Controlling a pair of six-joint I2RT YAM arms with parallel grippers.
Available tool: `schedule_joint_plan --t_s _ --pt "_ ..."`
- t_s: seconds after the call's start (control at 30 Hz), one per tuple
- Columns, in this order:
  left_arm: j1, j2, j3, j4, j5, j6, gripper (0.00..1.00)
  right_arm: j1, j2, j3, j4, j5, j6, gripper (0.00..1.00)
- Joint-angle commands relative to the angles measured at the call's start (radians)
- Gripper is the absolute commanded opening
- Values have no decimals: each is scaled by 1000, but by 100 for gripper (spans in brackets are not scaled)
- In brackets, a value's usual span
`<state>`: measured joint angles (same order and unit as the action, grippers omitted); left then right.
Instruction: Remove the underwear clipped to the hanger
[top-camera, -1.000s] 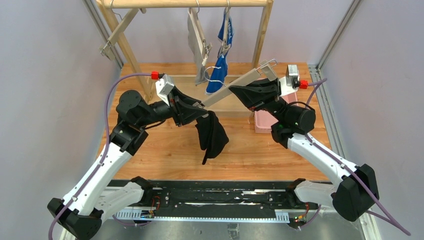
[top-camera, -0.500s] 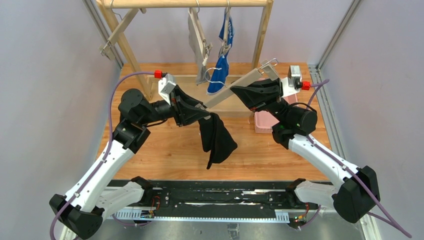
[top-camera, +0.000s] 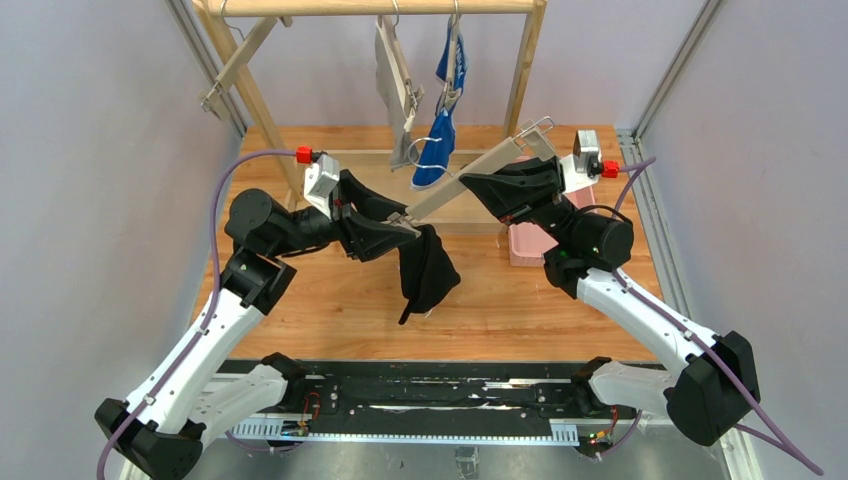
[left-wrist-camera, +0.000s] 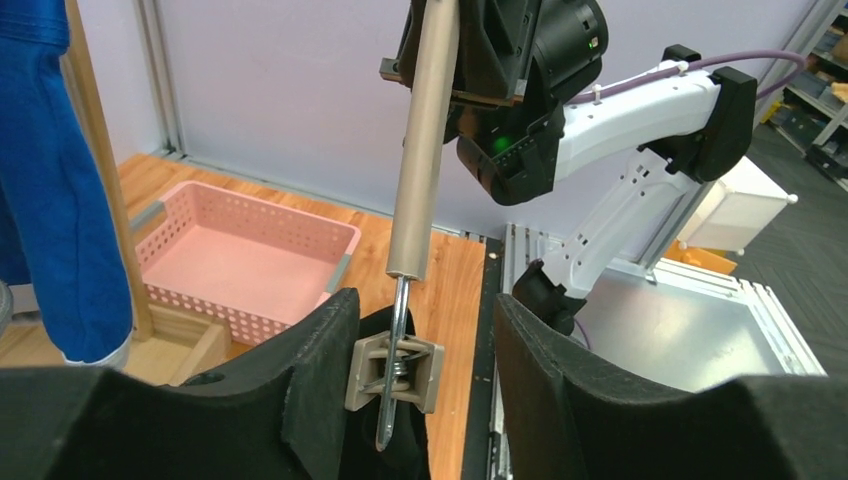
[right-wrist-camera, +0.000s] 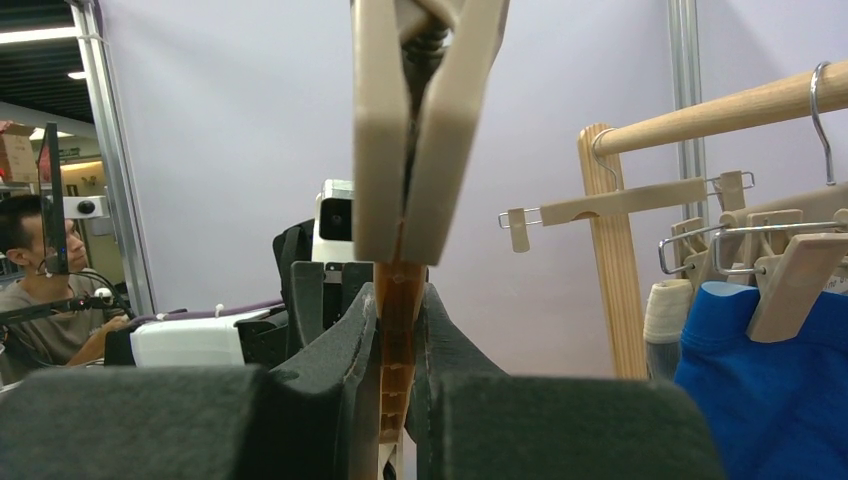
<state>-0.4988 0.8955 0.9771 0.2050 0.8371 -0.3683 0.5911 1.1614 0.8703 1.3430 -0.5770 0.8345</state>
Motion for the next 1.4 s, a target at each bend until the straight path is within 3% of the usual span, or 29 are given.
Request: schedule_joint_plan --t_s 0.0,0.1,0.27,0.37,0.43,0.53,0.57,0.7,0.73,0.8,0.93,1.07,1.23,1.37 --pt "-3 -9 -16 43 20 -9 51 9 -12 4 84 2 31 1" --pt "-3 -10 -15 42 21 -6 49 10 -14 6 90 0 39 1" --pt "-4 -10 -17 29 4 2 55 10 -18 9 102 -8 55 1" --pt "-3 -10 -18 49 -1 -10 49 9 -19 9 101 -11 58 1" --pt "-3 -6 -18 69 0 -21 39 10 -17 9 104 -14 62 0" --pt "-4 5 -11 84 -1 -29 4 10 -14 8 112 -16 70 1" --pt "-3 12 -7 89 4 -29 1 9 -14 10 113 -17 73 1" --pt "-3 42 6 166 67 -89 0 9 -15 10 108 -23 74 1" --pt "-3 48 11 181 79 -112 9 10 -17 9 107 -25 72 1" --pt "-3 50 22 188 78 -122 42 9 -18 10 104 -27 71 0" --pt "-3 37 40 215 60 -123 49 10 -16 10 103 -30 72 1" --pt "-3 46 71 215 63 -128 46 10 -10 15 98 -38 77 1" --pt "-4 69 84 214 75 -136 28 9 -9 21 95 -43 80 0" --pt "-3 91 87 214 95 -146 27 10 -9 27 87 -44 80 1"
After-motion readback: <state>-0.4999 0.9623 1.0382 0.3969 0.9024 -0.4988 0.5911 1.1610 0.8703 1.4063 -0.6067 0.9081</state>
